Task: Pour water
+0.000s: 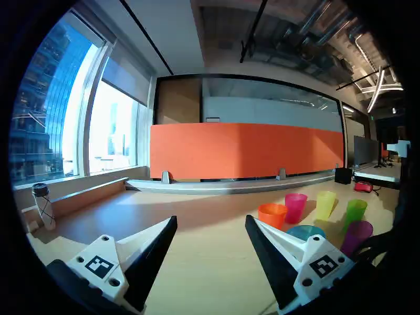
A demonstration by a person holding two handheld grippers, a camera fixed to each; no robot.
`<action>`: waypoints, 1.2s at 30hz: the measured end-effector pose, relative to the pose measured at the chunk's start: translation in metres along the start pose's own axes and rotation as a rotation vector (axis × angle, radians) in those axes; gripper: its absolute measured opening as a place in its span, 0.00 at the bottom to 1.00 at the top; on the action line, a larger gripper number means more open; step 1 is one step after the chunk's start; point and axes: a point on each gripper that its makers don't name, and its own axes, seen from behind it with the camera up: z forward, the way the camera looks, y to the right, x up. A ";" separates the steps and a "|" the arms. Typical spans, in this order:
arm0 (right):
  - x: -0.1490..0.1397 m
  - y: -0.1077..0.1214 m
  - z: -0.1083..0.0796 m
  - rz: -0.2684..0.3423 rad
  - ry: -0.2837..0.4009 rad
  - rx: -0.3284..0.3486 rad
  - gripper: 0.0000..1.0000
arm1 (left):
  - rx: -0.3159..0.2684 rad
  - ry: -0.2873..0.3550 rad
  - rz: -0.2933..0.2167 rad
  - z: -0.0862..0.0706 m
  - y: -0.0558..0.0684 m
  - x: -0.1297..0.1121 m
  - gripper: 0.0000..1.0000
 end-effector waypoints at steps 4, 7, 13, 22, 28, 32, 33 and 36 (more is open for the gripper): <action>0.000 0.003 -0.001 0.010 0.005 -0.003 1.00 | -0.008 0.000 0.000 0.002 0.002 0.000 0.96; 0.001 0.005 -0.002 0.017 0.007 -0.002 1.00 | -0.008 -0.001 0.000 0.002 0.002 -0.001 0.96; 0.001 0.004 -0.001 0.008 0.010 0.008 1.00 | -0.008 -0.002 0.000 0.003 0.001 -0.001 0.96; 0.001 0.004 0.008 -0.015 0.025 0.021 1.00 | -0.008 -0.003 0.001 0.003 0.000 -0.001 0.96; -0.006 0.009 0.017 -0.012 0.026 0.011 1.00 | -0.008 -0.003 0.001 0.003 0.000 -0.002 0.96; -0.009 0.013 0.023 -0.003 0.041 -0.004 1.00 | -0.008 -0.003 0.001 0.003 0.000 -0.002 0.96; -0.009 0.014 0.025 0.000 0.045 -0.008 1.00 | -0.008 -0.003 0.001 0.003 0.000 -0.002 0.96; -0.012 0.014 0.028 0.018 0.058 -0.016 1.00 | -0.008 -0.003 0.001 0.003 0.001 -0.002 0.96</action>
